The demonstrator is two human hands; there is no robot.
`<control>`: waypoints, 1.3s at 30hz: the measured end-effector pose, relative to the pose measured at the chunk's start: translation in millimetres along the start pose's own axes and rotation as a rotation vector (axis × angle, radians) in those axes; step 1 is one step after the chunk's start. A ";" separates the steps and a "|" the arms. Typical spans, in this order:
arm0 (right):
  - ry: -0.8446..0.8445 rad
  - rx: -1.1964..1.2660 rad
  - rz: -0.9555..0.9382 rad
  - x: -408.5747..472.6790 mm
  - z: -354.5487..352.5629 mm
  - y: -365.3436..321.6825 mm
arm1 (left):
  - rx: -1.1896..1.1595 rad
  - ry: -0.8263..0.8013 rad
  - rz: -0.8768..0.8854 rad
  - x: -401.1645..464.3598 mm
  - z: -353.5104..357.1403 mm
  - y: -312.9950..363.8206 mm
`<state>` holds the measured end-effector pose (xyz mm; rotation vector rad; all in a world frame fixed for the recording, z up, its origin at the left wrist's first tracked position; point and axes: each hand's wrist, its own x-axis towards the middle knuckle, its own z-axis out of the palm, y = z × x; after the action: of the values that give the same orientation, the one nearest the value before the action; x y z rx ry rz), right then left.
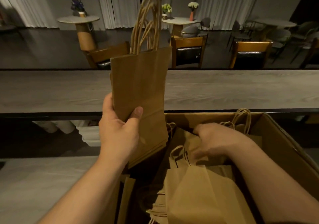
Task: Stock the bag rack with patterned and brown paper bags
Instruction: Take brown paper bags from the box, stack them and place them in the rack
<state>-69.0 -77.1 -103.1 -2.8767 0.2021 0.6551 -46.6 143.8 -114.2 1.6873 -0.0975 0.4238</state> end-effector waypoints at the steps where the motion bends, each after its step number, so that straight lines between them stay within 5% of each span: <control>1: -0.032 0.019 -0.028 0.5 4.3 -1.7 | 0.003 -0.003 0.007 -0.1 0.4 -0.3; 10: 0.165 0.148 -0.199 -7.4 -24.7 15.7 | 0.103 -0.116 0.021 0.5 -0.7 -1.3; 14: 0.385 0.442 -0.374 -14.0 -39.5 11.6 | 0.206 -0.295 0.071 0.8 -1.9 -0.2; 18: 0.663 0.401 -0.496 -9.3 -23.2 -5.5 | 0.237 -0.465 0.041 3.7 0.1 -5.5; 23: 0.928 0.470 -0.370 -1.2 -9.2 -18.8 | 0.062 -0.611 -0.023 -0.1 0.9 -7.9; 27: 0.892 0.831 -0.206 -4.5 -6.8 -22.7 | 0.157 -0.403 0.017 3.6 5.9 -20.2; 30: 0.633 0.830 -0.199 -1.9 -8.9 -21.8 | -0.004 -0.250 -0.046 5.5 3.8 -17.8; 39: 0.432 1.238 -0.384 3.4 0.1 -29.1 | -0.033 -0.256 -0.126 6.8 2.4 -14.9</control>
<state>-61.0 -49.1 -100.4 -1.7136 0.0583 -0.1755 -35.2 145.1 -126.2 1.6980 -0.1836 0.1095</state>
